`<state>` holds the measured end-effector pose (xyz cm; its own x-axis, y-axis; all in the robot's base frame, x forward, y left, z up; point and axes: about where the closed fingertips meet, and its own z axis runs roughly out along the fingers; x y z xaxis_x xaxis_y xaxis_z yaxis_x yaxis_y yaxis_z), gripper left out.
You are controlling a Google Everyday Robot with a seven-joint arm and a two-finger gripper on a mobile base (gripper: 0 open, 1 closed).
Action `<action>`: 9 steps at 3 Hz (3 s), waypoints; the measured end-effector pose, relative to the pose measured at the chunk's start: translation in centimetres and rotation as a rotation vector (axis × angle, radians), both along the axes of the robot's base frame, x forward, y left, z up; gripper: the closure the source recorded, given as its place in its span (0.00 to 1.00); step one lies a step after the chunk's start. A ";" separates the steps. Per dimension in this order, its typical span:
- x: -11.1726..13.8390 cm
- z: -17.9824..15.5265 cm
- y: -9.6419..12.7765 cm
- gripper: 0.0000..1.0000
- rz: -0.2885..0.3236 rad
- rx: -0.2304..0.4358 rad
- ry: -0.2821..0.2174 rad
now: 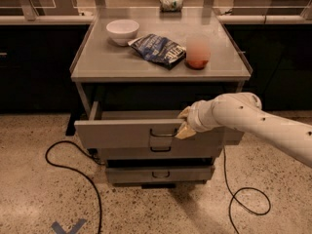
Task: Open top drawer
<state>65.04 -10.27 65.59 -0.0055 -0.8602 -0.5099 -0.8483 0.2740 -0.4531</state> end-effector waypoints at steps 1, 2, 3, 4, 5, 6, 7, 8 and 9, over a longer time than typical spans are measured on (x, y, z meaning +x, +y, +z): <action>-1.6 -0.4 -0.2 1.00 -0.010 -0.011 -0.016; -2.3 0.0 -0.3 1.00 -0.013 -0.014 -0.021; -3.7 -0.4 -0.5 1.00 -0.022 -0.025 -0.035; -4.8 -0.1 -0.7 1.00 -0.028 -0.032 -0.043; -6.1 -0.4 -1.0 1.00 -0.038 -0.042 -0.056; -7.6 -0.2 -1.3 1.00 -0.049 -0.053 -0.069; -7.7 -0.1 -1.1 1.00 -0.049 -0.053 -0.069; -8.0 0.0 -1.9 1.00 -0.069 -0.063 -0.077; -8.1 0.0 -1.8 1.00 -0.069 -0.063 -0.077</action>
Offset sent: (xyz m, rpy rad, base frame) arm -0.3554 -0.0490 -0.0663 -0.2701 -0.3601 -0.2351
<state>56.96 -12.03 65.63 -0.0287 -0.8893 -0.4563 -0.7901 0.2999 -0.5346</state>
